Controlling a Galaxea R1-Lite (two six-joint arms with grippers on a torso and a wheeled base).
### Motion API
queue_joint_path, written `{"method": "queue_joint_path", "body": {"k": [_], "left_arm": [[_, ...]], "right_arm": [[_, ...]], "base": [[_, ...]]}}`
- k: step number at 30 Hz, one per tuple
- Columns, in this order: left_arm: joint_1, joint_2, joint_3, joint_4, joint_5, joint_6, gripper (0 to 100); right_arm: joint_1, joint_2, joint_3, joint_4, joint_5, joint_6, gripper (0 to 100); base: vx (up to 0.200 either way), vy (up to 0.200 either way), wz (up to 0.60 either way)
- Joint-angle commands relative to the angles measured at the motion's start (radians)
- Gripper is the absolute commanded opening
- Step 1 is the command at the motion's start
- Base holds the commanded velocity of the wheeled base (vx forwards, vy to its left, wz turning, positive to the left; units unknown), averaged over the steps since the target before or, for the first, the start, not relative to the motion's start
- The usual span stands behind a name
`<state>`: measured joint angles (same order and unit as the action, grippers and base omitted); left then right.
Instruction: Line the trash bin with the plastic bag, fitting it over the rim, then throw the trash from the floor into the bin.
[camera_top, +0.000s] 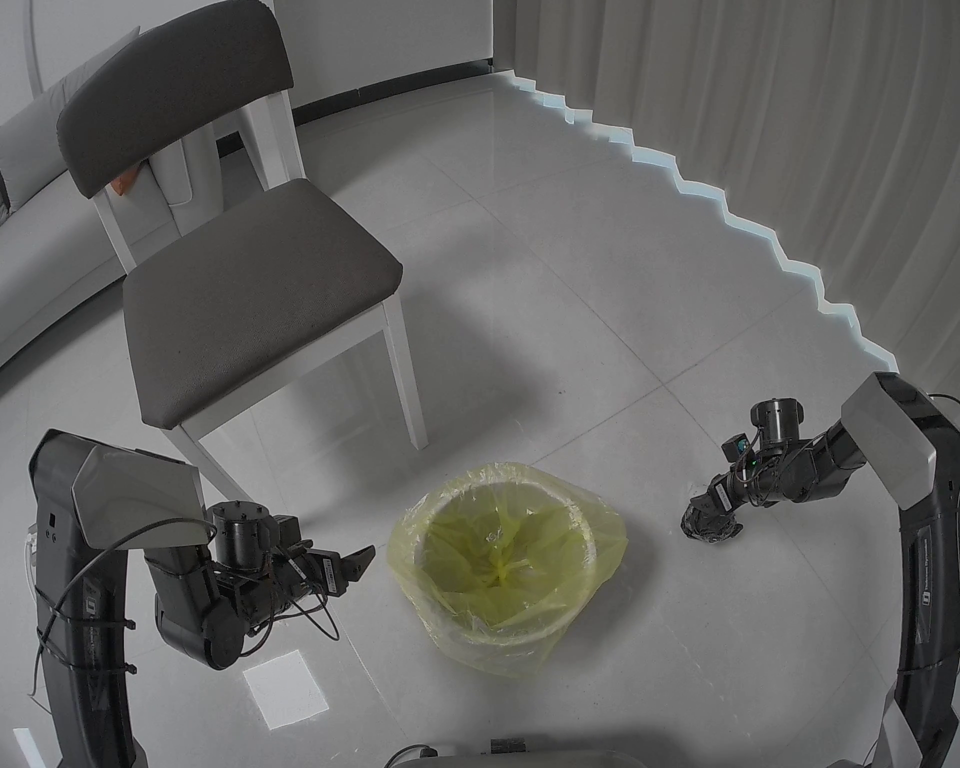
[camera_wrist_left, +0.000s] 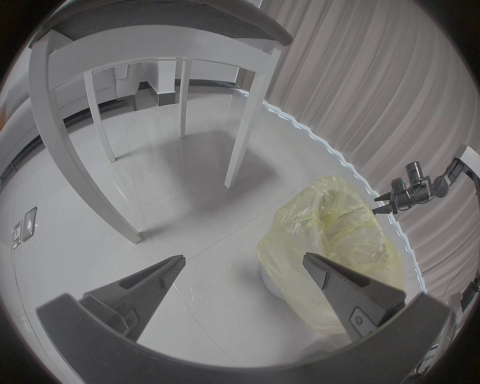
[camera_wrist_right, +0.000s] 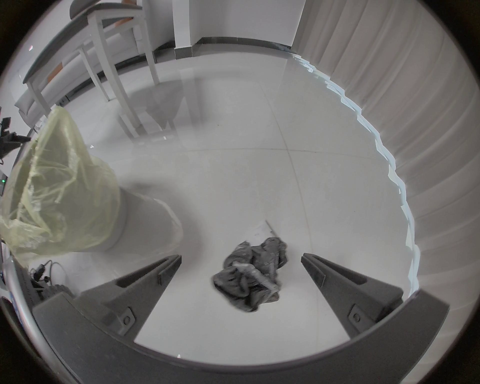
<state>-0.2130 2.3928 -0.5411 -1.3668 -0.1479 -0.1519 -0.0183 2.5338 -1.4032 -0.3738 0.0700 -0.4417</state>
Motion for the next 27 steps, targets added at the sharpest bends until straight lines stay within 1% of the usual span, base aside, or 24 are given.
{"method": "queue_joint_path", "body": {"k": [1, 6, 10, 15, 16, 20, 23, 27], "left_arm": [[0.0, 0.002, 0.018, -0.014, 0.005, 0.0, 100], [-0.002, 0.006, 0.023, -0.014, 0.007, 0.0, 100], [-0.002, 0.008, 0.024, -0.015, 0.007, 0.0, 100], [0.0, 0.017, 0.026, -0.029, 0.008, 0.0, 100], [0.0, 0.02, 0.024, -0.035, 0.008, 0.0, 100], [0.0, 0.026, 0.023, -0.037, 0.013, 0.0, 100], [-0.002, 0.034, 0.026, -0.046, 0.014, -0.001, 100], [-0.005, 0.069, 0.024, -0.095, 0.014, -0.001, 100]], "right_arm": [[-0.04, 0.131, -0.166, 0.07, -0.026, -0.042, 100], [-0.046, 0.192, -0.27, 0.15, -0.026, -0.043, 100], [-0.046, 0.246, -0.332, 0.164, -0.024, -0.046, 100], [-0.045, 0.273, -0.364, 0.176, -0.024, -0.048, 100], [-0.045, 0.284, -0.382, 0.176, -0.022, -0.049, 0], [-0.045, 0.289, -0.395, 0.176, -0.022, -0.045, 0], [-0.045, 0.278, -0.369, 0.176, -0.022, -0.043, 0], [-0.045, 0.221, -0.289, 0.168, -0.022, -0.049, 0]], "base": [[0.0, 0.0, 0.0], [0.0, 0.0, 0.0], [0.0, 0.0, 0.0], [0.0, 0.0, 0.0], [0.0, 0.0, 0.0], [0.0, 0.0, 0.0], [0.0, 0.0, 0.0], [0.0, 0.0, 0.0]]}}
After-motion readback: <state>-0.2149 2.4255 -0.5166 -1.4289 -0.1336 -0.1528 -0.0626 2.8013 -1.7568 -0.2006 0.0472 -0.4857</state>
